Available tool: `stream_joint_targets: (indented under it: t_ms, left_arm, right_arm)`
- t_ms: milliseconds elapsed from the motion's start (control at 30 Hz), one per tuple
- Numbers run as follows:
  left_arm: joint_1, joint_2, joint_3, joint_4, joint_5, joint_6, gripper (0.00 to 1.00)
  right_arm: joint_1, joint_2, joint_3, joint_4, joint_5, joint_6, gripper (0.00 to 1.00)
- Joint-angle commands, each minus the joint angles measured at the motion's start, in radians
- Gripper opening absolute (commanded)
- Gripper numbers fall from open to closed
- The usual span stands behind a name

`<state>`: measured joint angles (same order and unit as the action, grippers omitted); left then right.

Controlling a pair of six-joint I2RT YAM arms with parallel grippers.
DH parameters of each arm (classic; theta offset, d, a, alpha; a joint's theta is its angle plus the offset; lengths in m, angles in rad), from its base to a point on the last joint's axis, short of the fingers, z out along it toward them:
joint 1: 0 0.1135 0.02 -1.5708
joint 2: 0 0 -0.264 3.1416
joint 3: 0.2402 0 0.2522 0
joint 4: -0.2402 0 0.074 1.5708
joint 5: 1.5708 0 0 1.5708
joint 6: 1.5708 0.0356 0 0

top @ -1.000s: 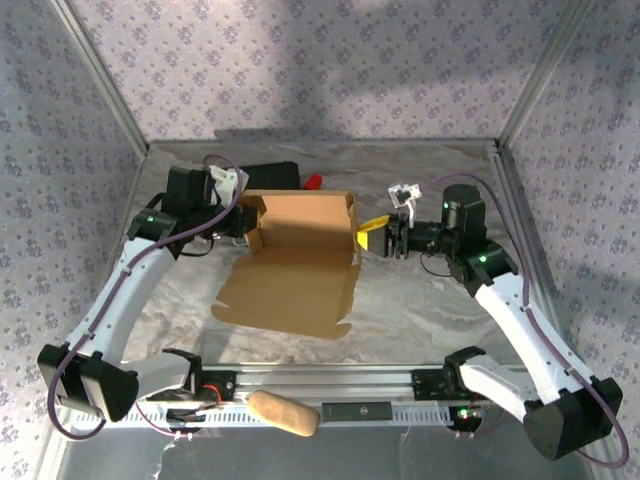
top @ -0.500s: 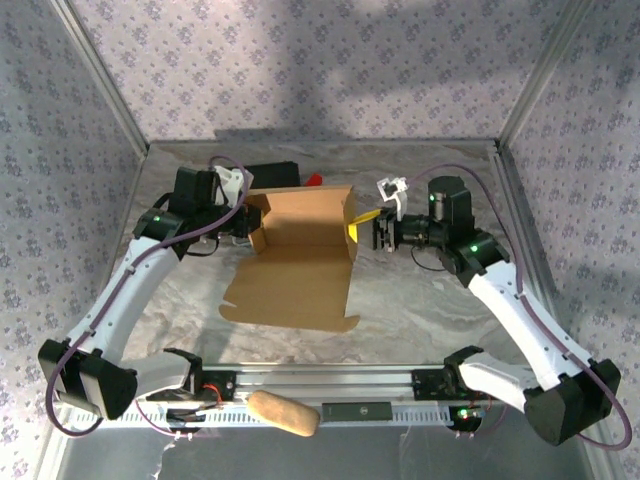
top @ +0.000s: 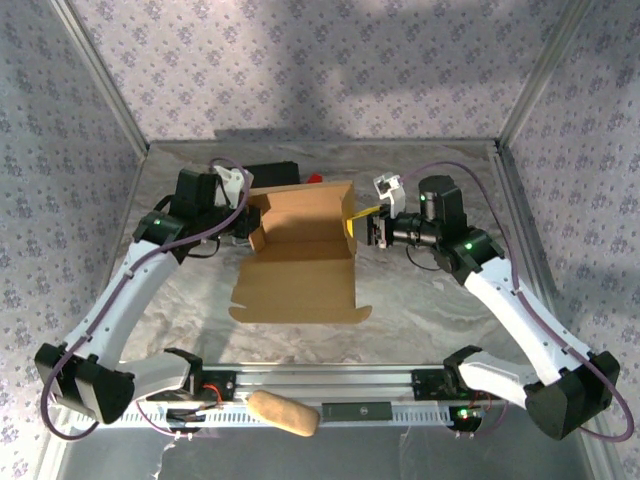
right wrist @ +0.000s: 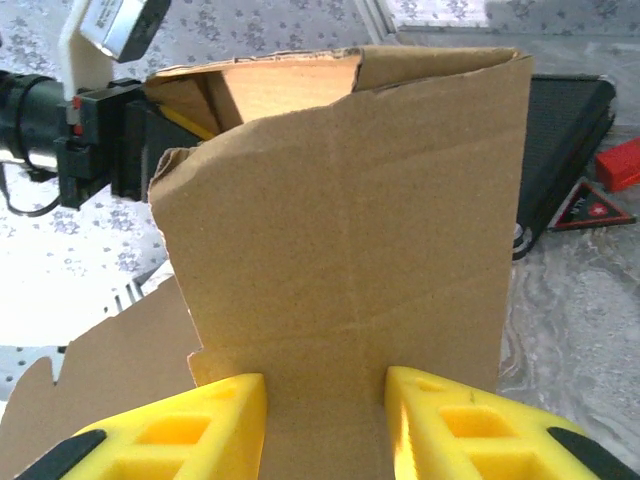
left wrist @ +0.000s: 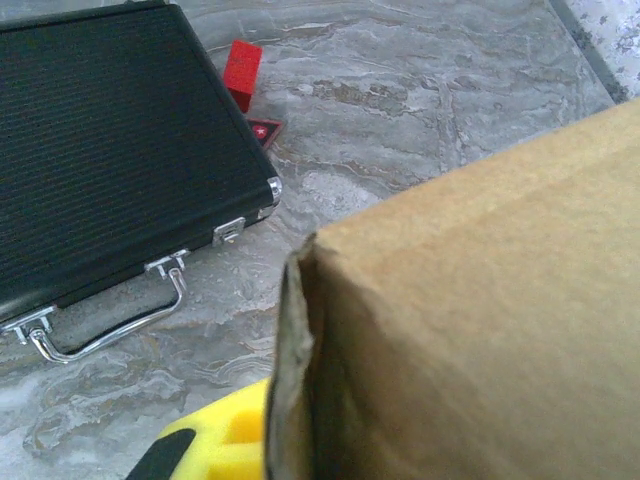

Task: Fold the paper box

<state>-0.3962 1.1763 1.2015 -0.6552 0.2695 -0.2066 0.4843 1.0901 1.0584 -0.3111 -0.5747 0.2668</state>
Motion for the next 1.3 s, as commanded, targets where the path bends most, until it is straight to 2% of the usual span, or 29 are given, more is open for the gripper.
stream_joint_targets:
  t_ms: [0,100,167,267,367,467,567,800,1100,1267]
  left_arm:
    - [-0.039,-0.037,-0.004,0.026,0.061,-0.027,0.0]
    - [-0.041,-0.036,-0.012,0.019,-0.09,-0.09,0.0]
    - [-0.041,-0.043,-0.04,0.046,-0.182,-0.132,0.0]
    - [-0.041,-0.052,-0.068,0.085,-0.242,-0.173,0.0]
    - [-0.039,-0.055,-0.073,0.105,-0.262,-0.193,0.0]
    - [-0.038,-0.062,-0.077,0.122,-0.262,-0.199,0.0]
    - [-0.038,-0.071,-0.084,0.134,-0.263,-0.197,0.0]
    - [-0.041,-0.082,-0.108,0.165,-0.262,-0.203,0.0]
    - [-0.044,-0.105,-0.122,0.187,-0.262,-0.207,0.0]
    - [-0.044,-0.109,-0.123,0.177,-0.268,-0.199,0.0]
  right_arm:
    - [0.01,0.016,0.015,0.001,0.069,-0.015,0.39]
    - [-0.015,-0.014,-0.022,0.021,0.092,0.022,0.39]
    - [-0.031,-0.056,-0.059,0.017,0.153,0.05,0.4]
    - [-0.048,-0.116,-0.107,-0.016,0.208,0.086,0.41]
    - [-0.043,-0.205,-0.193,-0.019,0.249,0.148,0.42]
    - [-0.033,-0.305,-0.284,-0.006,0.251,0.225,0.43]
    - [-0.025,-0.341,-0.321,0.001,0.233,0.295,0.44]
    - [0.027,-0.274,-0.302,0.052,0.232,0.378,0.43]
    - [0.106,-0.13,-0.198,0.02,0.359,0.377,0.38]
    - [0.119,-0.186,-0.176,0.012,0.442,0.37,0.39]
